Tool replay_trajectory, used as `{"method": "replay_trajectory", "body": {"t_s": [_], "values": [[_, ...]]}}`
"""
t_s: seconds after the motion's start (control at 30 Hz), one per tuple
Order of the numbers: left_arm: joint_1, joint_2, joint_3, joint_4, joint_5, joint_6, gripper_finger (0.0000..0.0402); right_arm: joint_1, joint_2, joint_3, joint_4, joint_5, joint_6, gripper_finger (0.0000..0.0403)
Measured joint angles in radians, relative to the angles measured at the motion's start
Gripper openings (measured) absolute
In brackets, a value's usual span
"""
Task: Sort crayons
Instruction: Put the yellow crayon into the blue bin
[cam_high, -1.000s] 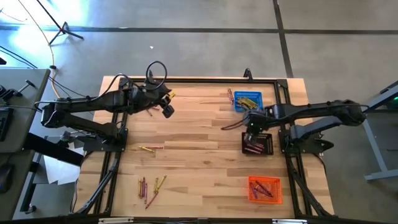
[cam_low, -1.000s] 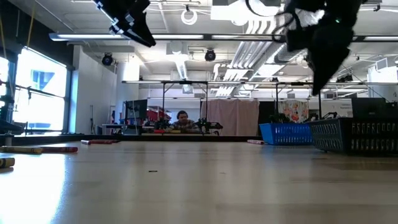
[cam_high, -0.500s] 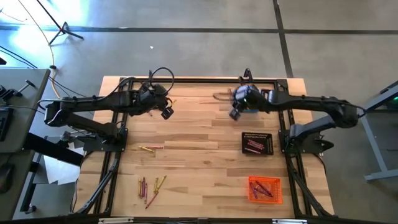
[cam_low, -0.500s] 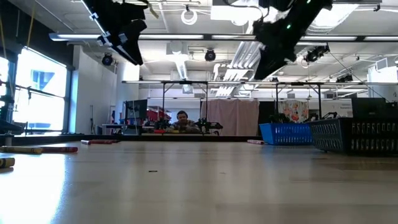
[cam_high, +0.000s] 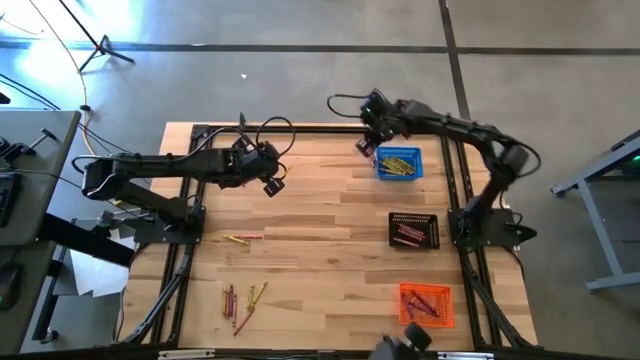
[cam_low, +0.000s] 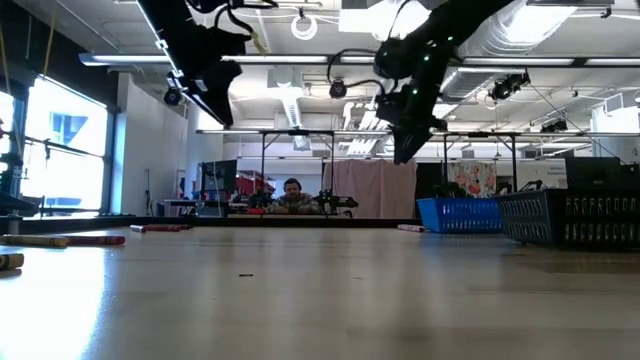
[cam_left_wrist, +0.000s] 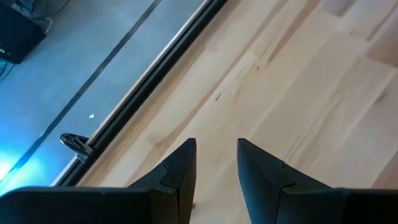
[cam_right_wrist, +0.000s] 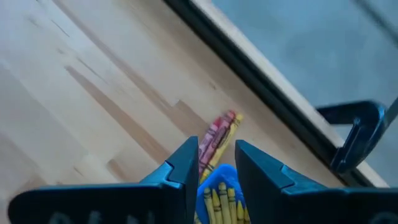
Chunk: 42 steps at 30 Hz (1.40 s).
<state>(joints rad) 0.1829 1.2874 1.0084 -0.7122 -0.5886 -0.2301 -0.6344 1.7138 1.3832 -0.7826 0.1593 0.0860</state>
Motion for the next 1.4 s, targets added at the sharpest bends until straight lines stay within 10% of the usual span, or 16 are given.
{"method": "replay_trajectory", "body": {"t_s": [0.53, 1.4], "values": [[0.002, 0.006, 0.0, -0.057, -0.013, 0.104, 0.0101, -0.114, 0.441, 0.43, -0.373, -0.055, -0.092, 0.0091], [0.002, 0.005, 0.0, -0.138, -0.102, 0.149, 0.0101, -0.138, 0.512, 0.433, -0.38, -0.109, 0.053, 0.0091]]}}
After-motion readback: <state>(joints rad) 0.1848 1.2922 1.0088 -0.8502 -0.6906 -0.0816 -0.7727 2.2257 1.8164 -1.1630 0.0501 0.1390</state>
